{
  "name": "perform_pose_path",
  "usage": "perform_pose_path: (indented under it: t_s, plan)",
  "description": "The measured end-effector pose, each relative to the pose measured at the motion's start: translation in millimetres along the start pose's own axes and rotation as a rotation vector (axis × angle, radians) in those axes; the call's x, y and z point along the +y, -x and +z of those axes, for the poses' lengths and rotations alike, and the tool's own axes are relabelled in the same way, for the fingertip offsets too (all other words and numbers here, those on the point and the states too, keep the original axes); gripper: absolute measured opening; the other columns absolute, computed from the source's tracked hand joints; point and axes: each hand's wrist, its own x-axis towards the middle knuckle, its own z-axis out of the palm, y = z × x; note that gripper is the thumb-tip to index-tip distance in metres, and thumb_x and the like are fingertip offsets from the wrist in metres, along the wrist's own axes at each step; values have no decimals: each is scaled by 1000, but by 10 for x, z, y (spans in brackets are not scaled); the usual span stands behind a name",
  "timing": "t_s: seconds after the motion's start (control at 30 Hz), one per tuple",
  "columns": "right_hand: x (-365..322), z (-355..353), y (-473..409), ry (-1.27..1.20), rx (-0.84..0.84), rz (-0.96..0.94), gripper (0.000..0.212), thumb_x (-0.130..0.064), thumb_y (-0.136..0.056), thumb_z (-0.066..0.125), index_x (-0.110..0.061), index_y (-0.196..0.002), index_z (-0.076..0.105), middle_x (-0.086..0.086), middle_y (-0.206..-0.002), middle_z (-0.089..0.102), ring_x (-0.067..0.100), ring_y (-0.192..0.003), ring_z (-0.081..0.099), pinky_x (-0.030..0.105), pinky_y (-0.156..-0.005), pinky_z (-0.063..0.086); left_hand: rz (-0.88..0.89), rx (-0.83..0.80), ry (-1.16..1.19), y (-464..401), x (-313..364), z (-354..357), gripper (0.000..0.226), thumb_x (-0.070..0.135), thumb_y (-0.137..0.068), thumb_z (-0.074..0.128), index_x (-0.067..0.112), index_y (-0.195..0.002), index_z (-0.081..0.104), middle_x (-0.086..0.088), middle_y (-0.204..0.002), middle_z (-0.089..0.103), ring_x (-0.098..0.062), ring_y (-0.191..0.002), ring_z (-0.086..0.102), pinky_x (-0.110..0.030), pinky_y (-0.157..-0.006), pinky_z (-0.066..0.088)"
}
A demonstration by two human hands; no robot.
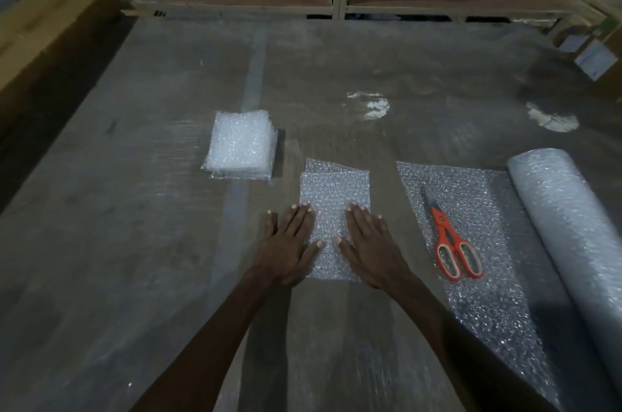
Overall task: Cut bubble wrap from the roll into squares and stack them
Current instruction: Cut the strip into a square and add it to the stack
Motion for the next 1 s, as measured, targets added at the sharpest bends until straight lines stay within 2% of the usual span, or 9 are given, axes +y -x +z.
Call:
perform_pose_path:
  t_s: [0.07, 0.13, 0.23, 0.3, 0.4, 0.5, 0.67, 0.83, 1.0]
  plan:
    - [23, -79, 37, -131, 8, -6, 80, -64, -101, 16, -12, -162, 15, 6, -171, 9, 20, -157, 7, 39, -125, 2, 14, 24, 22, 63, -20, -36, 75, 60, -101, 9, 15, -160, 3, 0, -168, -1, -16, -153, -9, -54, -120, -12]
    - [67, -162, 149, -269, 86, -25, 71, -62, -103, 31, -16, -156, 35, 3, -164, 31, 18, -150, 29, 41, -123, 25, 59, 76, 75, 163, -34, -53, 78, 63, -100, 11, 14, -160, 11, -1, -167, 7, -15, -153, -2, -53, -122, -6]
    - [120, -212, 399, -328, 249, -179, 46, -54, -99, 54, -18, -127, 63, -5, -131, 59, 13, -117, 60, 37, -91, 55, 202, 172, 161, 369, -34, -12, 71, 62, -101, 28, 14, -151, 40, -3, -159, 36, -21, -147, 31, -42, -123, 9]
    - [137, -195, 534, -325, 264, -274, 40, -51, -94, 66, -17, -116, 68, -6, -120, 63, 11, -107, 64, 30, -84, 56, 276, 232, 177, 487, -9, 36, 64, 60, -98, 44, 13, -139, 57, -3, -149, 51, -23, -134, 49, -36, -118, 21]
    - [194, -113, 593, -268, 199, -317, 35, -43, -92, 70, -16, -114, 70, -2, -127, 62, 13, -115, 62, 28, -89, 54, 260, 266, 200, 572, 51, 56, 57, 55, -93, 58, 14, -131, 65, -2, -141, 59, -22, -126, 57, -32, -115, 30]
    - [211, -76, 594, -273, 180, -270, 22, -31, -97, 61, -18, -111, 71, -3, -131, 62, 14, -120, 61, 31, -94, 52, 214, 280, 229, 587, 127, 9, 49, 44, -90, 65, 14, -129, 66, -2, -136, 63, -20, -122, 60, -34, -112, 38]
    - [136, -190, 692, -317, 205, -231, 16, -21, -100, 56, -14, -105, 69, 0, -105, 71, 19, -96, 66, 35, -83, 52, 160, 285, 253, 632, 224, -104, 36, 30, -88, 60, 17, -120, 71, -1, -122, 71, -21, -111, 66, -32, -100, 47]
    - [167, -280, 797, -552, 144, -48, 30, -44, -84, 75, -27, -109, 72, -16, -105, 71, 0, -95, 66, 28, -83, 55, 67, 345, 423, 684, 235, -122, 29, 21, -84, 63, 16, -109, 77, 1, -111, 75, -15, -99, 70, -24, -85, 52]
    - [178, -367, 619, -856, 101, 89, 10, -25, -88, 80, -28, -97, 76, -12, -95, 77, 7, -91, 72, 35, -82, 57, -91, 367, 762, 583, 219, -204, 12, 15, -85, 73, 17, -96, 79, 18, -90, 75, 4, -85, 69, -24, -78, 56]
